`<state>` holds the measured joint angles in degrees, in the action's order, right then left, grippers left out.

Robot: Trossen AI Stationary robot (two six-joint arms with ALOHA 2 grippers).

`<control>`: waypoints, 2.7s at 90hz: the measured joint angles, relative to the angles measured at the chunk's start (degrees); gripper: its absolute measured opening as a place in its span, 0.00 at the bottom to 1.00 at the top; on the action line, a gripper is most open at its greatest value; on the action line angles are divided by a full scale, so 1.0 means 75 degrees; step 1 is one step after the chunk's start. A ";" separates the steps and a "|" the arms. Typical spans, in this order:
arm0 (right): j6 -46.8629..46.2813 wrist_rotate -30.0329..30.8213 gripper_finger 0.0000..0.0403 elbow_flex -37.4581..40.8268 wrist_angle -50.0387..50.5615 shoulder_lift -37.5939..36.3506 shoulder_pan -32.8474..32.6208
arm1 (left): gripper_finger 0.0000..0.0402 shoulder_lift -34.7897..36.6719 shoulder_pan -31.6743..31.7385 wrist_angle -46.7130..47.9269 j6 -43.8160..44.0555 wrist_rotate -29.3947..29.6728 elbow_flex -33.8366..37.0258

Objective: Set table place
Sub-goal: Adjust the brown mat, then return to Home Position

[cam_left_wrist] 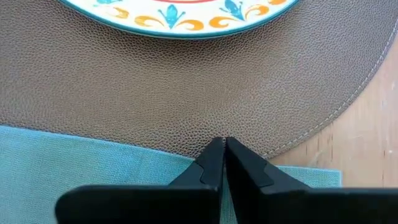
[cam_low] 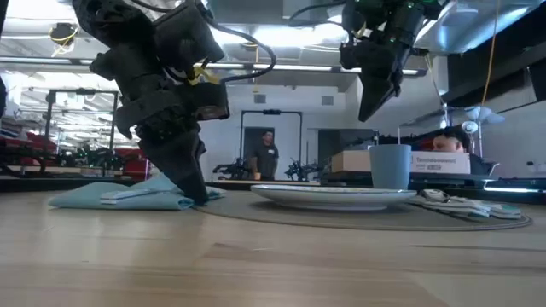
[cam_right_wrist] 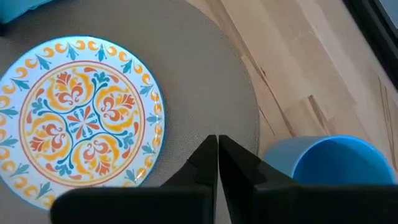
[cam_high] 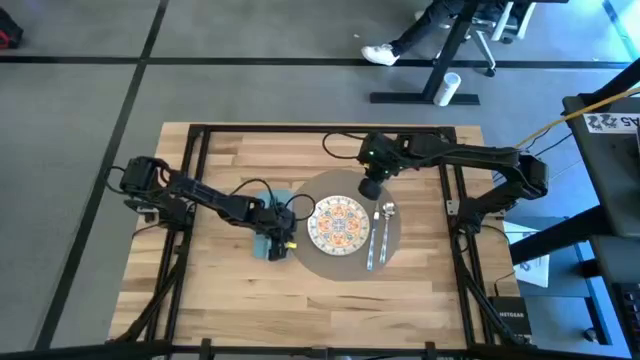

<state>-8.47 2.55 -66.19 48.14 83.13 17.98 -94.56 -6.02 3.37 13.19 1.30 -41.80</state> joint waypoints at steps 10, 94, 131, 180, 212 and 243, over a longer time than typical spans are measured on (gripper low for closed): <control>0.0000 0.0000 0.00 0.0000 -0.0003 0.0000 0.0000 | 0.00 0.0049 0.0000 -0.0142 0.0003 0.0003 0.0009; 0.0240 0.0810 0.00 -0.0029 -0.0147 -0.1465 -0.1813 | 0.00 0.3000 0.0023 0.0443 -0.1571 0.0180 -0.0842; -0.0235 0.1706 0.00 0.1643 -0.0300 -0.3837 -0.3191 | 0.00 0.6545 -0.0085 0.0984 -0.1360 0.0256 0.0279; -0.0554 0.0169 0.00 0.5290 -0.4825 -0.6441 -0.3302 | 0.00 0.9436 0.0411 0.0417 -0.1227 0.0201 0.3116; -0.0351 0.0052 0.00 0.6113 -0.6091 -0.6501 -0.3296 | 0.00 1.0599 0.1240 0.0026 -0.1638 -0.0798 0.3981; -0.0227 0.0136 0.00 0.7756 -0.8256 -0.7142 -0.3293 | 0.00 1.1745 0.2006 -0.0388 -0.1430 -0.1491 0.4840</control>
<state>-10.17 3.57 -8.02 -13.78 29.57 -6.72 -6.47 9.03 0.47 2.47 -9.88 -5.50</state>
